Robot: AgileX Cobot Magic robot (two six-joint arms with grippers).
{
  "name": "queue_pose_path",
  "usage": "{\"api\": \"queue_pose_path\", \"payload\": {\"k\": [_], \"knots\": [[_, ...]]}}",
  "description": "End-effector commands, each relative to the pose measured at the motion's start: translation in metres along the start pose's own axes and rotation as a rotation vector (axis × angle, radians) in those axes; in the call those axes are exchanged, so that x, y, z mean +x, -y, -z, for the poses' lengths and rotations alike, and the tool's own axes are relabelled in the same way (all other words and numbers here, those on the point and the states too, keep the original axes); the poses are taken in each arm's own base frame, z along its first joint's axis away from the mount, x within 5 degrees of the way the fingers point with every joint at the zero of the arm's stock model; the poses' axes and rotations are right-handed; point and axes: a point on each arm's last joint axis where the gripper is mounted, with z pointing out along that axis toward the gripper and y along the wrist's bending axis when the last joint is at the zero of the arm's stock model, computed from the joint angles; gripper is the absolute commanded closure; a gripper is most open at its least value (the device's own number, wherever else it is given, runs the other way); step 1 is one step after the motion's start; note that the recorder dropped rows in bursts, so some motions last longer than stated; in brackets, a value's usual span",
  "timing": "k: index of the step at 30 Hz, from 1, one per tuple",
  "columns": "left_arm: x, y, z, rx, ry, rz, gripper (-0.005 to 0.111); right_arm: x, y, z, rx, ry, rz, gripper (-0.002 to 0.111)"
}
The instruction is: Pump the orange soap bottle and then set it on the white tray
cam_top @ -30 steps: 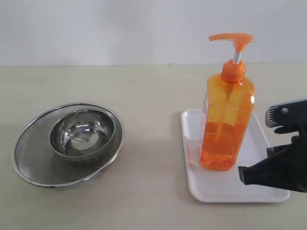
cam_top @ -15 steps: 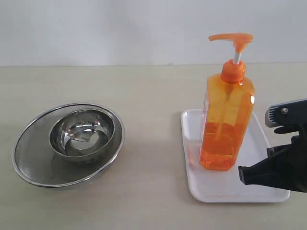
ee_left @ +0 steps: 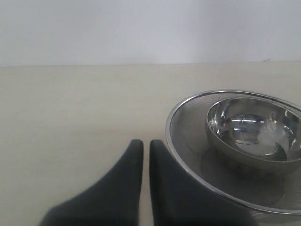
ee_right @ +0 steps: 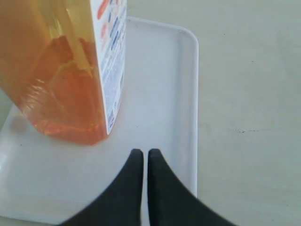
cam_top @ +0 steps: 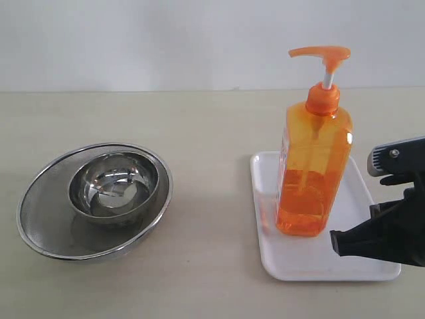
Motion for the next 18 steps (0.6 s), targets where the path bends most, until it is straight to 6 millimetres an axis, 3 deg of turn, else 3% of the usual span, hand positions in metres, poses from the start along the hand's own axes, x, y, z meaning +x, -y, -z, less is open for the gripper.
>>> {"api": "queue_pose_path", "payload": {"k": [1, 9, 14, 18], "knots": [[0.001, 0.0, 0.0, 0.001, -0.002, 0.006, 0.102, 0.001, 0.002, 0.0, 0.007, 0.001, 0.004, 0.108], [0.001, 0.0, 0.0, 0.001, -0.002, 0.006, 0.102, 0.001, 0.001, 0.0, 0.004, 0.006, -0.013, 0.108], [0.001, 0.0, 0.0, 0.001, -0.002, 0.006, 0.102, -0.004, -0.002, 0.0, -0.047, 0.111, 0.062, 0.108], [0.001, 0.0, 0.0, 0.001, -0.002, 0.006, 0.102, 0.01, -0.005, 0.0, -0.164, 0.164, -0.083, 0.108]]}}
